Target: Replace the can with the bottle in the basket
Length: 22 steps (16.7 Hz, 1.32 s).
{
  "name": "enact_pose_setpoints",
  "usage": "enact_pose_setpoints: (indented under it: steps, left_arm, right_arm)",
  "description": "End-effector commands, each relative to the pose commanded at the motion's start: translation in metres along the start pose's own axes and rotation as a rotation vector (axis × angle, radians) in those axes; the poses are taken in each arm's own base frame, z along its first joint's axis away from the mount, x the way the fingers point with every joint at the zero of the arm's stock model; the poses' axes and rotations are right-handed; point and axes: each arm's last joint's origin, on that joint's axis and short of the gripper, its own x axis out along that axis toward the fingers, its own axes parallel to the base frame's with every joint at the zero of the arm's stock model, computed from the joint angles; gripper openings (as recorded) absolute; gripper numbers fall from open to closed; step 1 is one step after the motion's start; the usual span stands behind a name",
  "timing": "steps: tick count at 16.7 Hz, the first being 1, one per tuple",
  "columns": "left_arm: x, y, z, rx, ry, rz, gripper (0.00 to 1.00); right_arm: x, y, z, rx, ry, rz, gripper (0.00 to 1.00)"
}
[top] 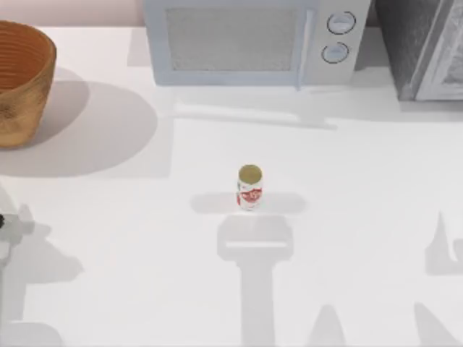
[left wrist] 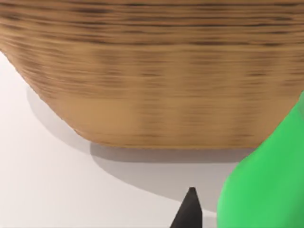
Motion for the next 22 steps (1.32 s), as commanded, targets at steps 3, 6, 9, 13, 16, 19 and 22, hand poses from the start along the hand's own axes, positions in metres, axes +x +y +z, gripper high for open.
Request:
enact_pose_setpoints:
  steps: [3,6,9,13,16,19,22]
  left_arm:
    - [0.000,0.000,0.000,0.000,0.000,0.000,0.00]
    - [0.000,0.000,0.000,0.000,0.000,0.000,0.00]
    - [0.000,0.000,0.000,0.001,-0.001,0.001,0.00]
    - [-0.002,0.027,0.023,0.070,-0.077,0.076,0.00]
    - [0.000,0.058,0.069,0.170,-0.175,0.151,0.00]
    - [0.007,0.078,0.132,0.247,-0.243,0.179,0.00]
    - [0.015,0.077,0.194,0.245,-0.244,0.157,0.00]
  right_arm:
    - [0.000,0.000,0.000,0.000,0.000,0.000,1.00]
    - [0.000,0.000,0.000,0.000,0.000,0.000,1.00]
    - [0.000,0.000,0.000,0.000,0.000,0.000,1.00]
    - [0.000,0.000,0.000,0.000,0.000,0.000,1.00]
    - [0.000,0.000,0.000,0.000,0.000,0.000,1.00]
    - [0.000,0.000,0.000,0.000,0.000,0.000,1.00]
    - [0.000,0.000,0.000,0.000,0.000,0.000,1.00]
